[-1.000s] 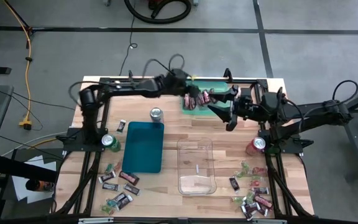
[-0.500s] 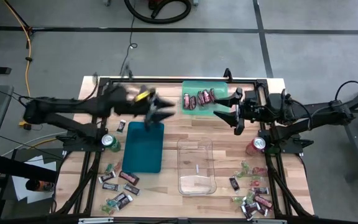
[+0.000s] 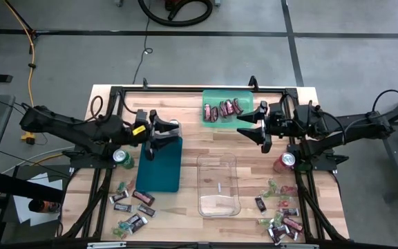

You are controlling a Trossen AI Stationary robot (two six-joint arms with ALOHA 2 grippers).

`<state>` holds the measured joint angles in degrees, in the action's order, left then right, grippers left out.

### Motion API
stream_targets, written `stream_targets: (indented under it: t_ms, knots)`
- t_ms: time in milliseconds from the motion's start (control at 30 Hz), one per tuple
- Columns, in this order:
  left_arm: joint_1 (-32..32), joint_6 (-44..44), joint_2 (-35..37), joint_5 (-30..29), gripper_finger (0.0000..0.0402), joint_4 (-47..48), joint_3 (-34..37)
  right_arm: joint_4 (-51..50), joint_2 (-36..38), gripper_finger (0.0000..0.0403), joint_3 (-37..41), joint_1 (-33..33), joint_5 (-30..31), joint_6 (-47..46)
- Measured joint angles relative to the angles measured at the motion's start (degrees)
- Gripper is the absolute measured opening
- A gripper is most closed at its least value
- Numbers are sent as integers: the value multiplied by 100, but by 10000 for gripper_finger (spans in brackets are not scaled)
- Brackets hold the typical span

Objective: Sort candy
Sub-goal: Put the chocolate peanut bar into the green bin

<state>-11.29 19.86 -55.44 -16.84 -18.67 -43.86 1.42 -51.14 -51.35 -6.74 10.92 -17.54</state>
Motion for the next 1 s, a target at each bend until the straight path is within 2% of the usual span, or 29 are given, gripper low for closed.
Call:
stream_targets:
  t_ms: [133, 267, 367, 433, 533, 667, 767, 900, 1000]
  knots:
    - [2, -31, 8, 2, 199, -223, 0, 33, -4, 254, 2, 0, 0, -75]
    - [5, -55, 48, 2, 199, -247, -2, 619, -211, 254, 2, 1, -115, -395]
    - [7, -61, 42, 4, 199, -230, -2, 1220, -600, 254, -19, 0, -618, -512]
    - [7, -63, 44, 4, 199, -229, -2, 1012, -977, 254, -275, -25, -939, -534]
    - [7, -62, 42, 4, 199, -207, -2, -481, -1525, 254, -1059, -105, -1476, -705]
    - [7, -61, 42, 6, 199, -198, -4, -3515, -2192, 254, -2368, -298, -2251, -976]
    - [7, -61, 41, 6, 199, -186, -4, -5338, -2533, 254, -3054, -666, -2550, -1433]
    - [7, -137, 37, 5, 199, -171, -4, -6504, -2701, 254, -3213, -1471, -2708, -2192]
    - [7, -201, 37, 5, 199, -173, -7, -6609, -2707, 254, -2888, -2163, -2742, -3101]
